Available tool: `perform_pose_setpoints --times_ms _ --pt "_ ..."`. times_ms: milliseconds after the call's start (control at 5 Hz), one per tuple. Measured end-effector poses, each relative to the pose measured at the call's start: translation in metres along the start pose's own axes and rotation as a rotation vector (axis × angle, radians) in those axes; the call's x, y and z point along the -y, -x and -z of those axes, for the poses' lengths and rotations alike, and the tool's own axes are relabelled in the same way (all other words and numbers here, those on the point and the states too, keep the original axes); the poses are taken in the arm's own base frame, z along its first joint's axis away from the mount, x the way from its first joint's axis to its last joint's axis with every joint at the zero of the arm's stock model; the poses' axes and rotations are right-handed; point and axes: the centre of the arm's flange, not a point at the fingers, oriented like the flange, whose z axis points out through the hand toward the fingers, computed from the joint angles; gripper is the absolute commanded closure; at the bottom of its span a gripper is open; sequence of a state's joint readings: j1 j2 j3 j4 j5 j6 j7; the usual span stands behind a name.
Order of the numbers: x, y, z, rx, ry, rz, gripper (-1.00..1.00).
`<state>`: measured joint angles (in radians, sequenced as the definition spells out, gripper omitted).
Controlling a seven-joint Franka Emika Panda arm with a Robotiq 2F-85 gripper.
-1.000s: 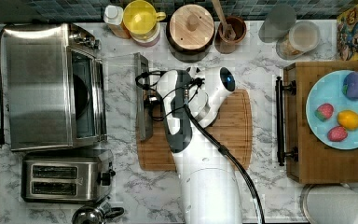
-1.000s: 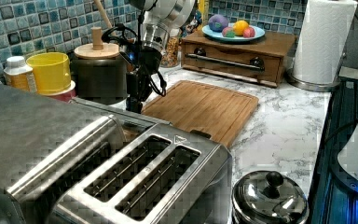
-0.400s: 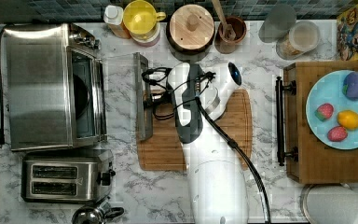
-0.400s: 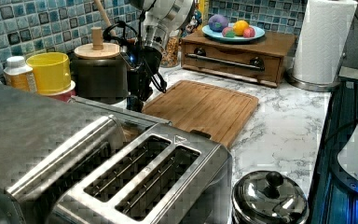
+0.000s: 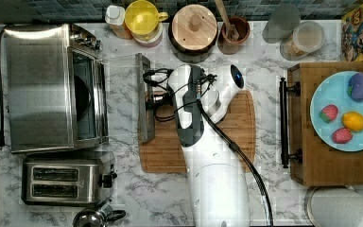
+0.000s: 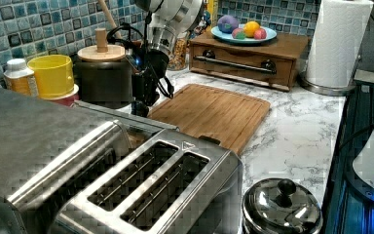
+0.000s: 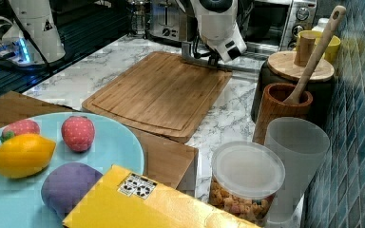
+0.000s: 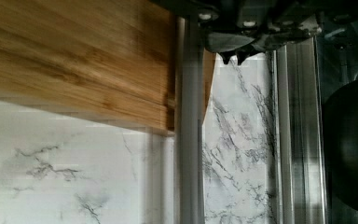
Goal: Close the oven.
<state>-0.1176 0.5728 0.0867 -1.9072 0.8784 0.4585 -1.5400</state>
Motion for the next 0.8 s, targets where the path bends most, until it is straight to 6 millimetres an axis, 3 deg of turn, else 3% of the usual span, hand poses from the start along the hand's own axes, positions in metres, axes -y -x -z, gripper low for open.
perform_pose_setpoints --times_ms 200,400,800 --pt "0.011 0.001 0.005 -0.013 0.017 0.014 1.0" --pt "0.036 0.004 0.011 -0.021 0.059 0.023 1.0" --pt "0.116 -0.007 0.016 0.001 0.252 0.036 1.0"
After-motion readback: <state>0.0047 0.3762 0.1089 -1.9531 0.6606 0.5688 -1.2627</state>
